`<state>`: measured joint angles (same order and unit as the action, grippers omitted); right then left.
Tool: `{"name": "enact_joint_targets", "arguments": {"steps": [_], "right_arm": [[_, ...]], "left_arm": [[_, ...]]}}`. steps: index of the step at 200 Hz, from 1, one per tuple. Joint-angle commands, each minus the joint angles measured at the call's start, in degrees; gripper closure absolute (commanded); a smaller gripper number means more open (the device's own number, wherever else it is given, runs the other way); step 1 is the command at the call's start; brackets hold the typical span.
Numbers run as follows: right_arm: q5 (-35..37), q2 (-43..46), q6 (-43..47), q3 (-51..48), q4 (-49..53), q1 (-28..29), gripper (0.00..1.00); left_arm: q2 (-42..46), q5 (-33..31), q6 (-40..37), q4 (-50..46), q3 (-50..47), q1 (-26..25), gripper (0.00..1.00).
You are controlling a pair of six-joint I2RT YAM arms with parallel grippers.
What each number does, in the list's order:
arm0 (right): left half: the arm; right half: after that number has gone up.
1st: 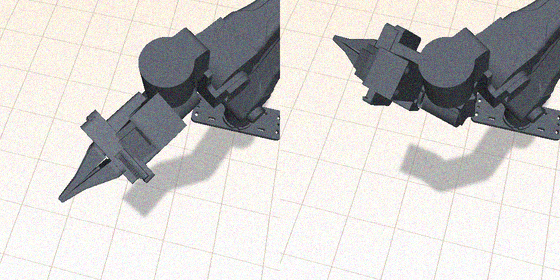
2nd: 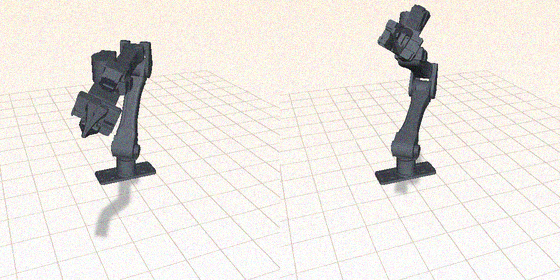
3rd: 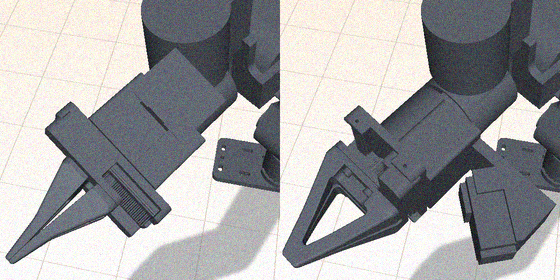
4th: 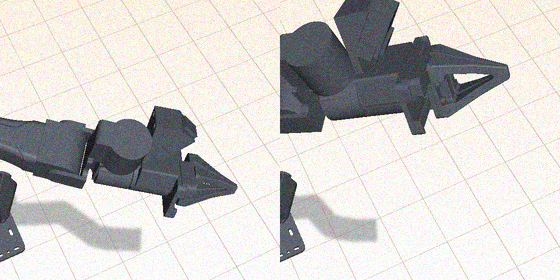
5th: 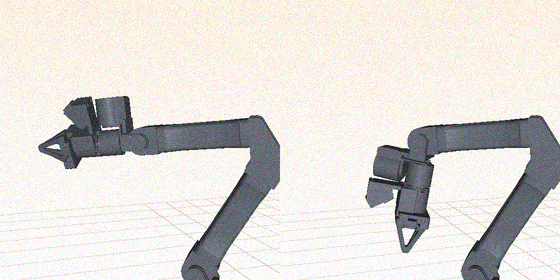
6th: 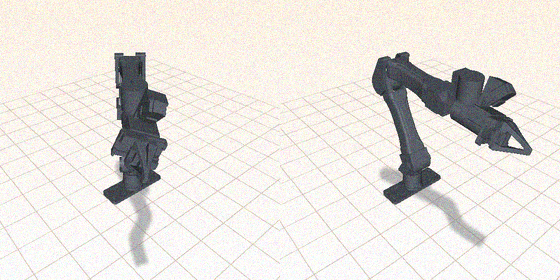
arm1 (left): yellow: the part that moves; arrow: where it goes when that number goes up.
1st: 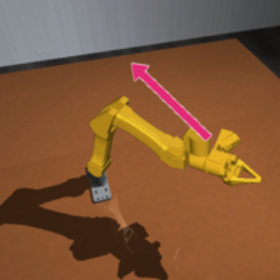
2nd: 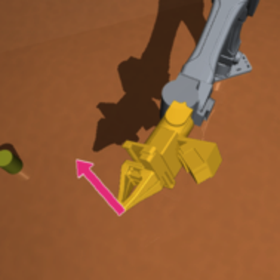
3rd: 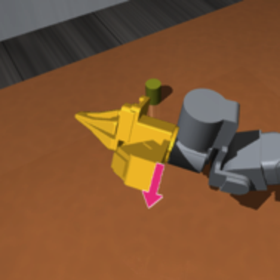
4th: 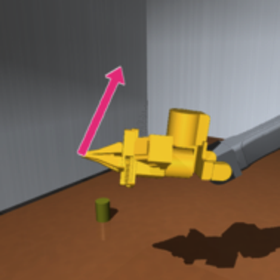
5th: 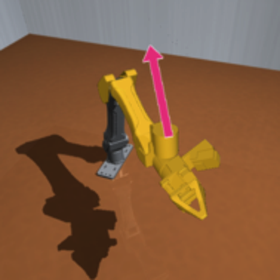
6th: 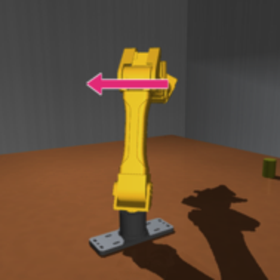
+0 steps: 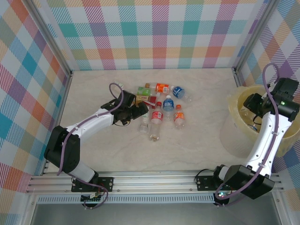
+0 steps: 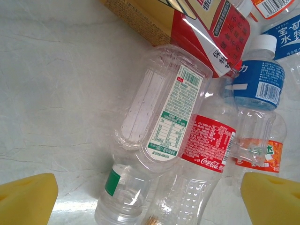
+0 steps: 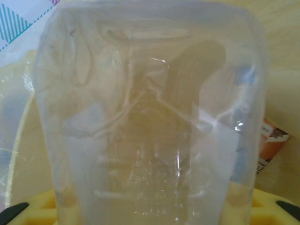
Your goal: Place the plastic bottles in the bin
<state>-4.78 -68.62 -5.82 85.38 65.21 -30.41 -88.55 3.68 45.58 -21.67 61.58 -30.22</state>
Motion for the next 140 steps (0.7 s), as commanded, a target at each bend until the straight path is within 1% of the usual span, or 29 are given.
{"name": "enact_joint_targets", "arguments": {"steps": [1, 19, 29, 105, 140], "right_arm": [[-3.91, 1.0, -1.54, -1.62, -3.51, -0.44, 0.47], [-4.06, 1.44, -2.3, -2.56, -4.67, -0.43, 0.38], [-3.84, 1.68, -2.68, -2.74, -5.07, -0.43, 0.35], [-2.67, 3.79, -5.06, -2.37, -6.98, -0.43, 0.33], [-0.85, 6.23, -6.26, -2.16, -8.14, -0.35, 0.26]], "left_arm": [[-0.98, 0.9, -0.93, 1.19, -0.43, 0.73, 0.0], [-1.23, 1.48, -0.98, 1.49, -0.24, 0.69, 0.0], [-1.18, 1.96, -1.09, 1.97, -0.32, 0.69, 0.0], [-1.4, 2.98, -1.4, 3.03, -0.59, 0.69, 0.0], [-1.61, 3.89, -2.17, 3.9, -0.8, 0.69, 0.0]]}}
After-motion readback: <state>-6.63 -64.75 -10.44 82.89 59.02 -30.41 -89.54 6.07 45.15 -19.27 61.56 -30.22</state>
